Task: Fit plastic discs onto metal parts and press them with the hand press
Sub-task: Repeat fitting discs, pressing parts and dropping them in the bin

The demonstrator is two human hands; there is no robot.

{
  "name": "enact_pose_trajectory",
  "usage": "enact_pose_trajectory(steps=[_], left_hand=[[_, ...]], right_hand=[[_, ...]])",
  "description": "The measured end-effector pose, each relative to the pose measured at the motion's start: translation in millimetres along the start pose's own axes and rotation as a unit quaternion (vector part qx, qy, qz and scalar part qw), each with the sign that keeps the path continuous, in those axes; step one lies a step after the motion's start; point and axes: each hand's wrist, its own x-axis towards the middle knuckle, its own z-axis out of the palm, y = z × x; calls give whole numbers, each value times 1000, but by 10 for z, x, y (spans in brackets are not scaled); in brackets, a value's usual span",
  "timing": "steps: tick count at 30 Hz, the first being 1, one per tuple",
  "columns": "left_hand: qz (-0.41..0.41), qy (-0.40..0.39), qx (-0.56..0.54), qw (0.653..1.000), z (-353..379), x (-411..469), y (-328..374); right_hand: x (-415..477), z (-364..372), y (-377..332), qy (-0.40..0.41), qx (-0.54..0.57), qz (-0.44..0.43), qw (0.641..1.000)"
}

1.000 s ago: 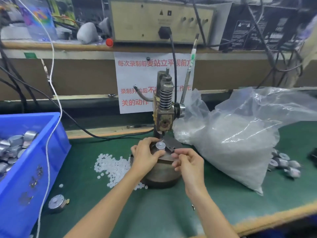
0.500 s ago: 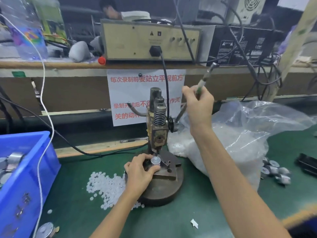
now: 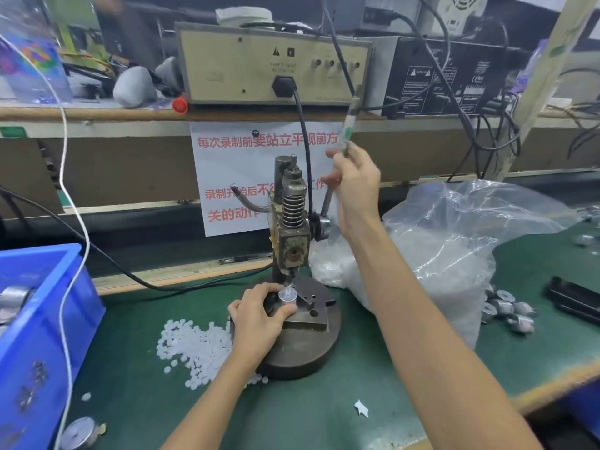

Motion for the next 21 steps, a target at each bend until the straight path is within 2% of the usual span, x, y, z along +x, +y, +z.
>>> enact_pose_trajectory(steps=[1, 3, 5, 7, 11, 15, 18, 21], left_hand=[[0, -4, 5, 1000, -1, 4, -4], [7, -18, 22, 1000, -8, 20, -17], [13, -34, 43, 998, -13, 34, -15], [8, -45, 58, 997, -25, 37, 13], [5, -39, 81, 996, -62, -31, 69], [26, -12, 35, 999, -102, -315, 179], [67, -47, -3, 997, -73, -558, 372], [96, -102, -14, 990, 17, -767, 546]], right_hand=[[-15, -19, 42, -18, 22, 21, 999], [-207, -135, 243, 3, 24, 34, 999], [-519, -321, 530, 57, -14, 49, 997], [-844, -513, 822, 65, -75, 95, 991], [-1323, -797, 1172, -1, -165, 198, 966], [-1436, -947, 1150, -38, -104, 251, 962], [-1503, -1002, 1043, -101, -73, 307, 944], [-1621, -1196, 927, -140, -96, 314, 934]])
